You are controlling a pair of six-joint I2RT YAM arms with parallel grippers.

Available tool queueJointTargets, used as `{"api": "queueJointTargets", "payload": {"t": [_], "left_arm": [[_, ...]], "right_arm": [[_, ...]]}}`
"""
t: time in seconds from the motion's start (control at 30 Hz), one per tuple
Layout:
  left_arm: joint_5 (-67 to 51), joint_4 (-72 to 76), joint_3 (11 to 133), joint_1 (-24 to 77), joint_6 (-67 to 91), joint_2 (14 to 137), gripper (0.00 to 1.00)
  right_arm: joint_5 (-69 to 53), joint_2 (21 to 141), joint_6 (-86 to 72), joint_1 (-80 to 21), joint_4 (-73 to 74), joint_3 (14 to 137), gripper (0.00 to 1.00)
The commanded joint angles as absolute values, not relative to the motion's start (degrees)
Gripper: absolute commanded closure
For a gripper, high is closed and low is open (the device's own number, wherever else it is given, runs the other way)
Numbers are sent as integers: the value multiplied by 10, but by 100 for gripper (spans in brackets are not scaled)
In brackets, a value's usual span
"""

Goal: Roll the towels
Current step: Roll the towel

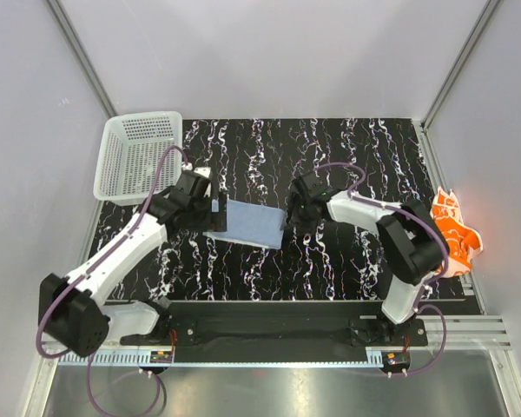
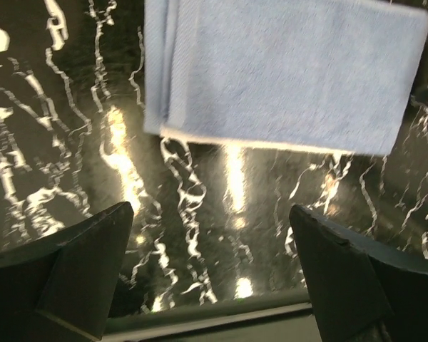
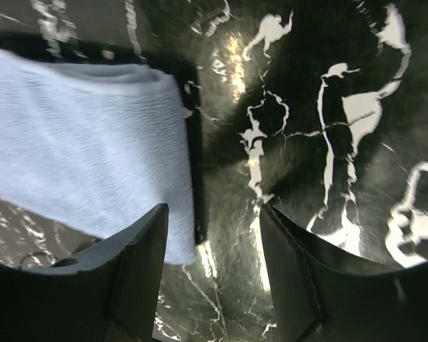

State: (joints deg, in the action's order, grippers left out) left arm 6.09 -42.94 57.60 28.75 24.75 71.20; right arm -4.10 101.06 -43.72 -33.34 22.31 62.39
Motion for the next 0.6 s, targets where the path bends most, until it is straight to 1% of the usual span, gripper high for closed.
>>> {"api": "queueJointTargets", "payload": {"t": [0.0, 0.17, 0.27, 0.3, 0.33, 0.47, 0.5, 0.57], "left_arm": [[80, -466, 559, 288, 203, 665, 1], [76, -444, 547, 290, 199, 636, 1], [82, -447, 549, 290, 196, 642, 1], [81, -446, 549, 290, 196, 646, 1], [79, -446, 550, 290, 195, 648, 1], [73, -446, 551, 290, 192, 648, 1], [72, -445, 548, 290, 191, 643, 1], [62, -439, 543, 294, 191, 629, 1]], "right_arm": [[-76, 1039, -430, -336, 193, 651, 40], [-89, 1076, -441, -337, 161, 643, 44], [-101, 1079, -453, -337, 141, 626, 50], [-105, 1081, -454, -337, 136, 615, 54], [-108, 1081, -456, -337, 128, 611, 63], [-113, 1080, -472, -346, 111, 581, 84], [-106, 1078, -476, -351, 111, 566, 87], [-94, 1061, -498, -369, 112, 537, 88]]}}
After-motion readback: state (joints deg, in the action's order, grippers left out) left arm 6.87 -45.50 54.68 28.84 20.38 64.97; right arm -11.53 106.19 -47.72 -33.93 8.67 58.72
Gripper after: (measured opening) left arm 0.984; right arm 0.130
